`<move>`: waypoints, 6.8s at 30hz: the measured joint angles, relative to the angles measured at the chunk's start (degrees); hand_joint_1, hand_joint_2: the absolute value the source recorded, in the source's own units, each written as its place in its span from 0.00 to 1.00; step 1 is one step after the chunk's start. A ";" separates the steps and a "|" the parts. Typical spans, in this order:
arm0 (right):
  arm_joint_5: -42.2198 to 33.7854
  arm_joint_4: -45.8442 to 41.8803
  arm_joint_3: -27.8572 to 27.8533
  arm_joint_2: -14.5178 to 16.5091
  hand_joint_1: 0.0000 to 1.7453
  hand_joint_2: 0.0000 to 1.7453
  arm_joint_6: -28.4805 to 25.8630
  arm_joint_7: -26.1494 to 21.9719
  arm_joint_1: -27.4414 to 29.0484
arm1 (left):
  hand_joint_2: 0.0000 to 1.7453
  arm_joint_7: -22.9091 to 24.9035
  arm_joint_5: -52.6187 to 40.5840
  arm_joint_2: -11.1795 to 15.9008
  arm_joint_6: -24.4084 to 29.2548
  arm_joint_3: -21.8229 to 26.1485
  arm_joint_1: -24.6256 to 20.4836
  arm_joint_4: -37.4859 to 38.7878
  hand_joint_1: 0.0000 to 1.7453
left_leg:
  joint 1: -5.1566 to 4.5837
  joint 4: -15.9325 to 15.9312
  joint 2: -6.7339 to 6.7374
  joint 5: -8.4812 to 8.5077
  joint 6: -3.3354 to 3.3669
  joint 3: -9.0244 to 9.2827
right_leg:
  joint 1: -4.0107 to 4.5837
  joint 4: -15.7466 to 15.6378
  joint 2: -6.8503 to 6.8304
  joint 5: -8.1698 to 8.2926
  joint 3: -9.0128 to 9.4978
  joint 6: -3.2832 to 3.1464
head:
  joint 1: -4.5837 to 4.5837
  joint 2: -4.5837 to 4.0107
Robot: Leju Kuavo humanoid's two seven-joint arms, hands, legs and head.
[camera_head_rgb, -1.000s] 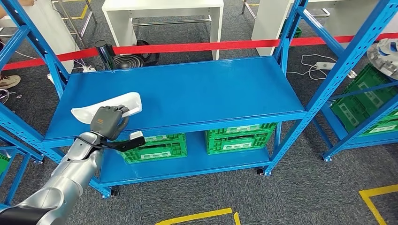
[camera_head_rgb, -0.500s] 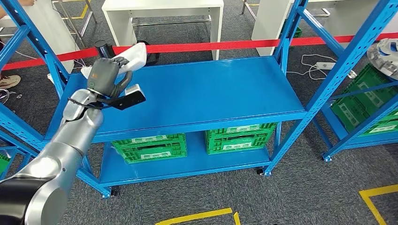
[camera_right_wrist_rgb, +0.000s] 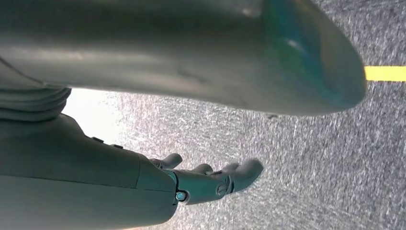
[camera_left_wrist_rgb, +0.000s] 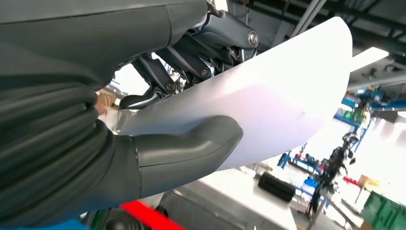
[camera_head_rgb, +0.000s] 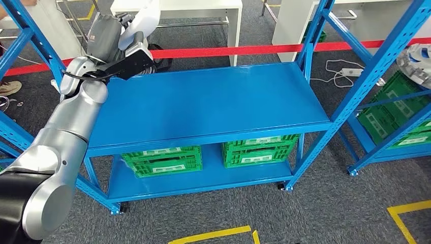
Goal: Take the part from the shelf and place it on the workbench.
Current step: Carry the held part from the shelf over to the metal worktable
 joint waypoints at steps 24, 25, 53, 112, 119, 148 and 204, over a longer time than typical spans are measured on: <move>-0.51 0.11 -2.14 0.61 0.00 0.00 -0.02 0.72 -0.41 | 1.00 0.06 5.04 1.82 -2.36 -8.59 -4.12 -0.29 1.00 | -1.15 4.11 0.20 -5.13 -0.96 1.50 | -0.54 -1.84 0.12 6.99 -3.67 -0.68 | -0.89 0.00; -0.55 0.11 -2.27 0.61 0.00 0.00 -0.02 0.73 -0.40 | 1.00 0.23 5.13 1.75 -2.32 -8.82 -4.13 -0.14 1.00 | -0.99 3.65 0.26 -4.55 -0.73 1.42 | -0.54 -1.73 0.08 6.73 -3.84 -0.40 | -0.86 0.00; -1.27 0.15 -3.95 0.86 0.00 0.00 -0.01 1.56 -0.54 | 1.00 1.06 6.28 0.88 -1.05 -11.13 -3.79 2.49 1.00 | -0.67 3.96 -0.14 -5.96 -2.32 2.58 | -0.73 -2.56 -0.18 7.46 -3.41 -0.67 | -0.77 0.00; -0.46 0.17 -4.69 1.26 0.00 0.00 0.20 1.56 -0.61 | 1.00 -2.93 13.66 2.19 -7.54 -12.30 -4.00 0.89 1.00 | -0.19 5.45 -0.02 -5.05 -2.78 0.53 | -0.31 -3.08 -0.38 5.87 -1.65 -1.71 | -0.71 0.00; -0.77 0.17 -4.79 1.22 0.00 0.00 0.27 1.61 -0.67 | 1.00 -2.97 14.29 2.70 -7.76 -12.30 -4.06 0.56 1.00 | -0.59 3.06 -0.14 -4.02 -1.55 1.15 | -0.10 -3.88 -0.48 7.06 -1.92 -1.24 | -0.50 0.00; -1.55 0.17 -5.78 1.23 0.00 0.00 1.29 2.61 -0.66 | 1.00 -2.96 15.30 2.43 -7.79 -13.20 -2.45 -0.31 1.00 | -0.74 6.78 1.99 -4.81 -2.56 -2.56 | -0.57 -2.80 -0.46 5.08 -1.32 -1.83 | -0.15 0.00; 1.18 0.22 -1.48 -0.03 0.00 0.00 1.93 3.21 -1.37 | 1.00 0.30 21.81 9.79 -9.25 -16.43 8.42 -0.77 1.00 | -1.47 3.15 3.08 -3.51 -0.31 -0.04 | 1.15 -2.98 -2.87 4.69 -0.87 -1.41 | 0.22 0.00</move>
